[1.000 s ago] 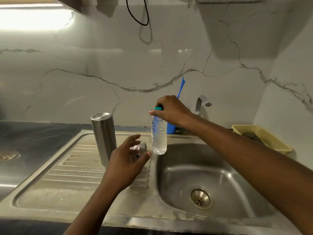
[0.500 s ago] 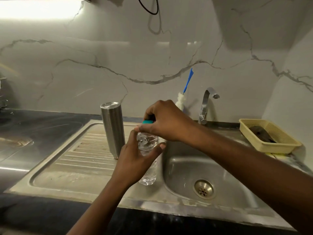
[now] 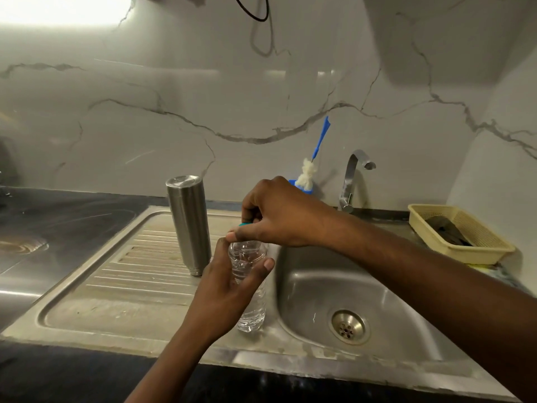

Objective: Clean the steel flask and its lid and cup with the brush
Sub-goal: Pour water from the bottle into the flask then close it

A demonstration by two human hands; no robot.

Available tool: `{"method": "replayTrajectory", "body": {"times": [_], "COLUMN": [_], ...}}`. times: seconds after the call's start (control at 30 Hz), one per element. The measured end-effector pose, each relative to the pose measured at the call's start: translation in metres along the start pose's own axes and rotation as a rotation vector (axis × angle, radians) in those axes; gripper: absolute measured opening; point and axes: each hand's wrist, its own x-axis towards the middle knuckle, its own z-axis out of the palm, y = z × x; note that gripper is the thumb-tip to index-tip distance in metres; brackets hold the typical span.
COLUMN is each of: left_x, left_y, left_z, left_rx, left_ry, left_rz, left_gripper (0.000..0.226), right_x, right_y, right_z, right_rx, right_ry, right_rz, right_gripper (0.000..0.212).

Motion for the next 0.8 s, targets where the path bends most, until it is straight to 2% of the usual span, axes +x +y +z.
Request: {"method": "replayTrajectory", "body": {"times": [0.13, 0.23, 0.37, 0.6, 0.8], "left_x": [0.001, 0.0, 0.001, 0.002, 0.001], "left_y": [-0.004, -0.005, -0.006, -0.008, -0.008], "left_z": [-0.001, -0.001, 0.0, 0.001, -0.001], "left_rx": [0.016, 0.018, -0.002, -0.001, 0.007], "left_ry": [-0.003, 0.0, -0.02, -0.025, -0.003], "left_rz": [-0.013, -0.016, -0.019, -0.01, -0.027], "left_gripper": [0.041, 0.039, 0.042, 0.049, 0.051], "right_x": [0.004, 0.007, 0.011, 0.015, 0.012], "right_y": [0.005, 0.01, 0.013, 0.014, 0.013], "right_z": [-0.008, -0.019, -0.03, -0.032, -0.044], "right_rx": [0.033, 0.077, 0.085, 0.063, 0.091], "right_ry": [-0.114, -0.263, -0.356, -0.382, -0.315], "right_rz": [-0.081, -0.164, -0.222, -0.278, -0.274], "right_gripper": [0.024, 0.025, 0.027, 0.032, 0.029]}}
